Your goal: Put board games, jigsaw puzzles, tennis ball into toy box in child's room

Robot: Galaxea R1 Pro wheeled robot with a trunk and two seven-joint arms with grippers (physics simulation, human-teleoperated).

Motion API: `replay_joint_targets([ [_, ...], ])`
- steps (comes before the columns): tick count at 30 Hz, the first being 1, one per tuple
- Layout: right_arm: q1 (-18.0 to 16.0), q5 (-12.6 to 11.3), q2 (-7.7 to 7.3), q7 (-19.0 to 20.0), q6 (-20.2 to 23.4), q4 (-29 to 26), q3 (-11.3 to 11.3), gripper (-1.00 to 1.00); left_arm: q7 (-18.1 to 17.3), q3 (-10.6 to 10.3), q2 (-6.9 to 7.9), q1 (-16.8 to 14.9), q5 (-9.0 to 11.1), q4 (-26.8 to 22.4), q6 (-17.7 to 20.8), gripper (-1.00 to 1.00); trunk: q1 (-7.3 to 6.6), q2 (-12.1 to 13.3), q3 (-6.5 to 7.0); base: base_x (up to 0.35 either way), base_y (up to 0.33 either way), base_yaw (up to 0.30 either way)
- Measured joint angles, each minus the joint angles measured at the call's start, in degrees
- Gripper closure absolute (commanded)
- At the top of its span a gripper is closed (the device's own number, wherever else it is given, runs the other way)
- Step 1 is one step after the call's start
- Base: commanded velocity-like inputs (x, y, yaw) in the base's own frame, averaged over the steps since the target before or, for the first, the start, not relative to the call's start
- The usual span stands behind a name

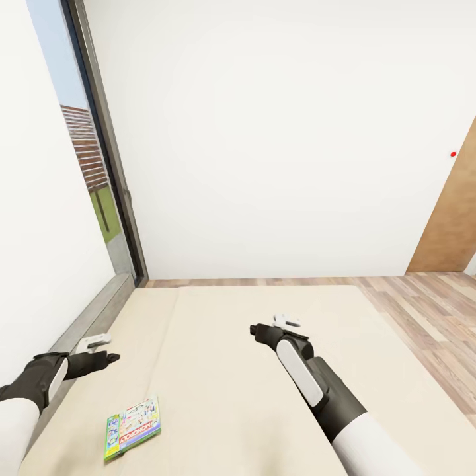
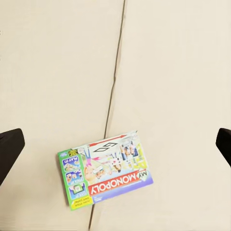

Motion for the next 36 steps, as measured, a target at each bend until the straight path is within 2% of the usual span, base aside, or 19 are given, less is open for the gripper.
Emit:
replay_joint_targets([
  [6, 0.0, 0.0, 0.11, -0.1, 0.0, -0.3, 0.5, -1.0, -0.1, -0.1, 0.5, 0.0, -0.1, 0.1, -0.1, -1.0, 0.0, 0.0, 0.0, 0.0, 0.0, 0.0],
  [10, 0.0, -0.1, 0.15, -0.1, 0.1, -0.6, 1.8, -1.0, -0.3, -0.2, 2.53, 0.0, -0.1, 0.2, -0.3, -1.0, 0.0, 0.0, 0.0, 0.0, 0.0, 0.0],
  [16, 0.0, -0.5, -0.02, -0.1, 0.1, -2.8, 2.3, -1.0, -0.5, -0.2, 4.16, 0.0, 0.0, 0.5, -0.7, -1.0, 0.0, 0.0, 0.0, 0.0, 0.0, 0.0],
  [36, 0.1, -0.7, -0.03, 0.1, -0.1, -3.6, 2.4, -1.0, -2.6, -0.2, 4.07, 0.0, 0.0, 1.2, -0.5, -1.0, 0.0, 0.0, 0.0, 0.0, 0.0, 0.0],
])
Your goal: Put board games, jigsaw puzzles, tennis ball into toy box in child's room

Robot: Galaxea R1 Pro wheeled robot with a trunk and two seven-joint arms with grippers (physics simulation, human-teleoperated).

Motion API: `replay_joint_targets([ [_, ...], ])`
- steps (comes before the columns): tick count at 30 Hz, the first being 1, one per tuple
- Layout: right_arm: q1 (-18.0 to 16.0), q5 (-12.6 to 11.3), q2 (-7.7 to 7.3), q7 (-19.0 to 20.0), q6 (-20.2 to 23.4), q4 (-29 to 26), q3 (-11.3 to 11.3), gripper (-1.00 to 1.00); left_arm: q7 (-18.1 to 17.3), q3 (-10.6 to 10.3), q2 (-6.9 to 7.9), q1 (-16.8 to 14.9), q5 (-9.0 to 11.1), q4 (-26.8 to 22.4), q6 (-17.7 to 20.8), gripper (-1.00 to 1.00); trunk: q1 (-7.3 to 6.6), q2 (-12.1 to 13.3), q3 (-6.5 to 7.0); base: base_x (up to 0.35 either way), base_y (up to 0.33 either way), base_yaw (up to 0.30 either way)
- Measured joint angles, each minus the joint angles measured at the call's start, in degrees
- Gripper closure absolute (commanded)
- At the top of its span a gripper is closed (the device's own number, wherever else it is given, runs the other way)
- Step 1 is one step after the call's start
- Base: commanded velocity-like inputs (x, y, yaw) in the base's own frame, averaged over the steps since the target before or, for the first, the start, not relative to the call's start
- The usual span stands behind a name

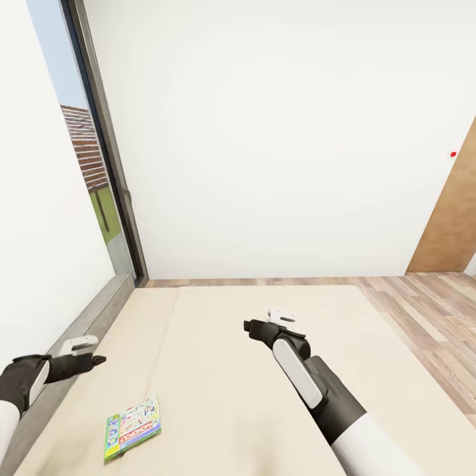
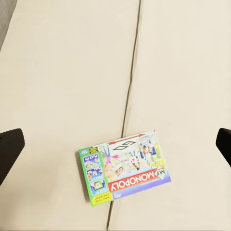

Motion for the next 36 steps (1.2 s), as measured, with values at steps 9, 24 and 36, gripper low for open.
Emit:
replay_joint_targets([
  [9, 0.0, 0.0, 0.09, 0.0, 0.0, -0.1, 0.1, -1.0, -0.3, -0.1, -0.03, 0.0, 0.0, 1.4, 0.3, -1.0, 0.0, 0.0, 0.0, 0.0, 0.0, 0.0],
  [24, 0.4, -0.1, 0.05, -0.1, 0.1, -4.3, 1.3, -1.0, -0.4, 0.1, 0.38, 0.0, 0.2, 1.6, 1.7, -1.0, 0.0, 0.0, 0.0, 0.0, 0.0, 0.0],
  [36, 2.4, 0.0, 0.04, -0.1, 0.0, -6.8, 1.9, -1.0, -0.3, 0.0, 0.24, -0.1, 0.2, 1.6, 1.7, -1.0, 0.0, 0.0, 0.0, 0.0, 0.0, 0.0],
])
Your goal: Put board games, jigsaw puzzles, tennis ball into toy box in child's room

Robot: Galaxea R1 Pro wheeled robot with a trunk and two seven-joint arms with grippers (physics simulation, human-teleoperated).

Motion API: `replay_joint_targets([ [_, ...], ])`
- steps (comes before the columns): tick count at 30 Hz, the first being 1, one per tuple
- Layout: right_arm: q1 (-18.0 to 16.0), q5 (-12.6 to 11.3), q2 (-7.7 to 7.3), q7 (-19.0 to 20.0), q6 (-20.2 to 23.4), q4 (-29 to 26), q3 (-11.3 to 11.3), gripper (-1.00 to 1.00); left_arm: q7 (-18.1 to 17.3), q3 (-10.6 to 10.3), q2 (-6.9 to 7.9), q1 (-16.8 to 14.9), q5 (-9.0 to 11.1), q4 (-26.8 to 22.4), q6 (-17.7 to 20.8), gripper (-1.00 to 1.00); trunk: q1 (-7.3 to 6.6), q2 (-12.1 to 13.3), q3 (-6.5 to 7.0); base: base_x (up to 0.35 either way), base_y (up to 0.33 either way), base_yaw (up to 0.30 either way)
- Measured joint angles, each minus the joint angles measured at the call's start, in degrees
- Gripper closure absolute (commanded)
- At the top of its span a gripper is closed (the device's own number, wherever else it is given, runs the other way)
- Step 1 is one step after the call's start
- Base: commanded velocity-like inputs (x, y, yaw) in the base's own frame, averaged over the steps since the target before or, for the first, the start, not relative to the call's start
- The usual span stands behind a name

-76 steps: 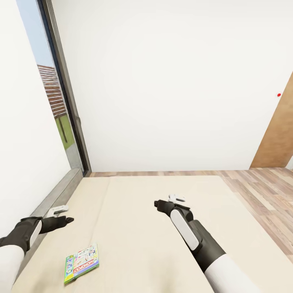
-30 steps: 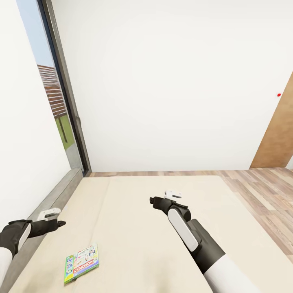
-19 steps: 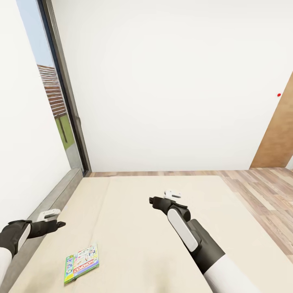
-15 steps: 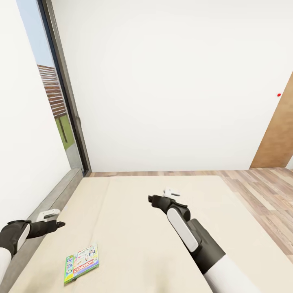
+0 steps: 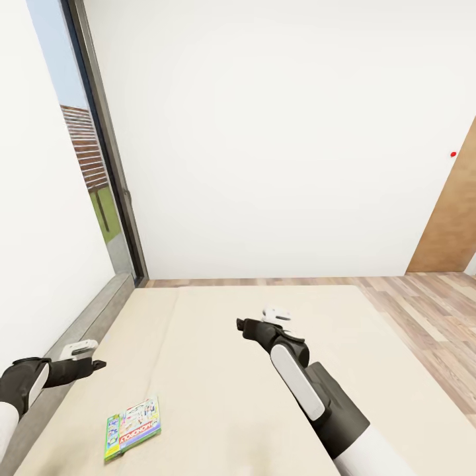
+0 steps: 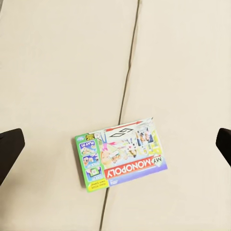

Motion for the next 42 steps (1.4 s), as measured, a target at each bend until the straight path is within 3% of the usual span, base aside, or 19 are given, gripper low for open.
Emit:
replay_joint_targets([
  [42, 0.1, -0.1, 0.06, 0.1, 0.0, 0.3, 0.0, -1.0, 0.0, 0.0, -0.02, 0.0, 0.1, 0.0, -0.1, -1.0, 0.0, 0.0, 0.0, -0.001, 0.059, 0.0],
])
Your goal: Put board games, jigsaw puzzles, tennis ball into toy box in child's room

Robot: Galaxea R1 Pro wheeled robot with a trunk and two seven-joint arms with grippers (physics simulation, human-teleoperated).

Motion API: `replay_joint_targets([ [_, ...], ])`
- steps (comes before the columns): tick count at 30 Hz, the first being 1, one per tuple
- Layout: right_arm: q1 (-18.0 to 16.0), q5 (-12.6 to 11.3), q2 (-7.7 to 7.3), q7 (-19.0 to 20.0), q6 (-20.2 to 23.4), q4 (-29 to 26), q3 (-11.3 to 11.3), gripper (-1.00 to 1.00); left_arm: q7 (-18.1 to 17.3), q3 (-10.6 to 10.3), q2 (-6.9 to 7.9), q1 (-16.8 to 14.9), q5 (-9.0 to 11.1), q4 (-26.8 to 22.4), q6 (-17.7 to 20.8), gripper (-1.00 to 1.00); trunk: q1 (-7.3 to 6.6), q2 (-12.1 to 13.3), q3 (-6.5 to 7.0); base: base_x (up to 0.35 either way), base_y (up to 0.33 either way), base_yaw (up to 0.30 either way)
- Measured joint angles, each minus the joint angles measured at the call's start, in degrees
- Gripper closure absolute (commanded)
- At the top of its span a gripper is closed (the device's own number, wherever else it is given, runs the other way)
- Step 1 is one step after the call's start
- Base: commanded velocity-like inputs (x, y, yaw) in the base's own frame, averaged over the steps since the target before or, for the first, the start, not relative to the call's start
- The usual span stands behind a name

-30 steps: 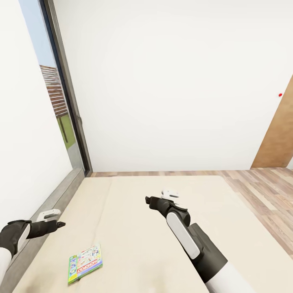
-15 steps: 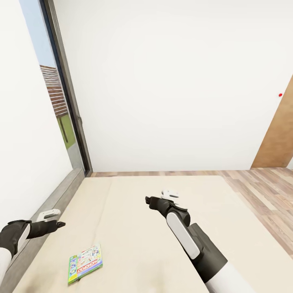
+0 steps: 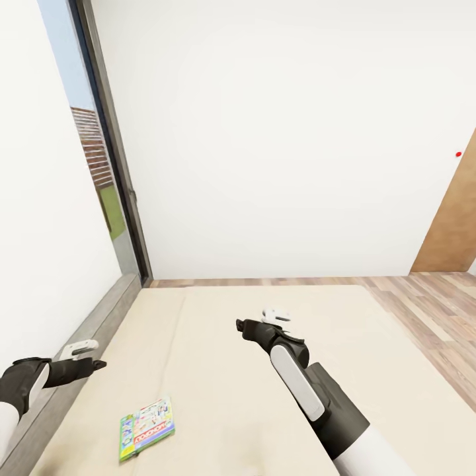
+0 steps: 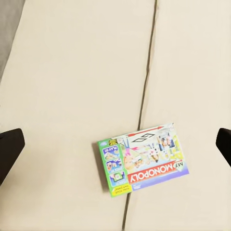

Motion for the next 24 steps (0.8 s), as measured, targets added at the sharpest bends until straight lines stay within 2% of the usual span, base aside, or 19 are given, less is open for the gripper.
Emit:
replay_joint_targets([
  [24, 0.0, 0.0, 0.0, 0.0, 0.1, 0.0, 0.0, -1.0, 0.0, 0.0, -0.13, 0.0, 0.0, 0.0, 0.0, -1.0, 0.0, 0.0, 0.0, -0.017, 0.105, 0.0],
])
